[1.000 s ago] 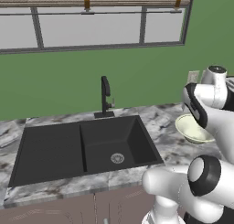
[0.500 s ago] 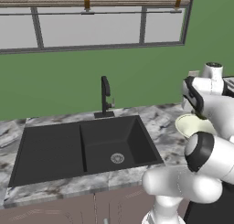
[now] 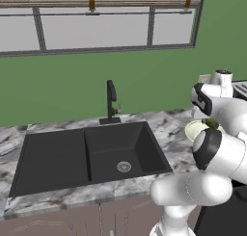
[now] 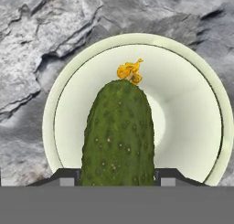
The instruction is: Pick the tangerines from the cabinet and place them in one bowl. Pick the cucumber from the sink and place it in the other bowl.
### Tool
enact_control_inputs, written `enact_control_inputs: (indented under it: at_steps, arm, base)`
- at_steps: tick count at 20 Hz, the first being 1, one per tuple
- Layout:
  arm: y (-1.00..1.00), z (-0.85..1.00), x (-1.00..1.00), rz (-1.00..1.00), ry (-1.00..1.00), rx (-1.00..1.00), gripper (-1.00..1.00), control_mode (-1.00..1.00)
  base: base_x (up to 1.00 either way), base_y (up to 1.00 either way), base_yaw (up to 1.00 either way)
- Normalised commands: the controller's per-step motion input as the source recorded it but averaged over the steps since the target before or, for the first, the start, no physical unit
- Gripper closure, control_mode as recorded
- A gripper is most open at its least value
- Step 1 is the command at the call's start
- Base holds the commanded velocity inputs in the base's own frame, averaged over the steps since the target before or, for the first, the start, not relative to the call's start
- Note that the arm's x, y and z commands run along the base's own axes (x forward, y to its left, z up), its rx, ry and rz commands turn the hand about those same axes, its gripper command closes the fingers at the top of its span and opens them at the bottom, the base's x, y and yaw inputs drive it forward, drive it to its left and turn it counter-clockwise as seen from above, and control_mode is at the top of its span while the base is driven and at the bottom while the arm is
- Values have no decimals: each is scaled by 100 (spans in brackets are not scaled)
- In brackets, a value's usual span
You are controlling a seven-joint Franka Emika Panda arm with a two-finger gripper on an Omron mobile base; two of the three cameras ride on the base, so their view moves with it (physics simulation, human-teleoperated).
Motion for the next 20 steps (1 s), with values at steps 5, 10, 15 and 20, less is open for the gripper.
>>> enact_control_inputs:
  at_steps: [5, 10, 15, 20]
  arm:
    - [-4, -24, 0, 0, 0, 0, 100, -100]
    - [-9, -38, 0, 0, 0, 0, 100, -100]
    - [-18, -18, 0, 0, 0, 0, 100, -100]
    - [-14, -14, 0, 0, 0, 0, 100, -100]
  base:
    - [0, 0, 0]
    - [0, 0, 0]
    - [0, 0, 0]
    - [0, 0, 0]
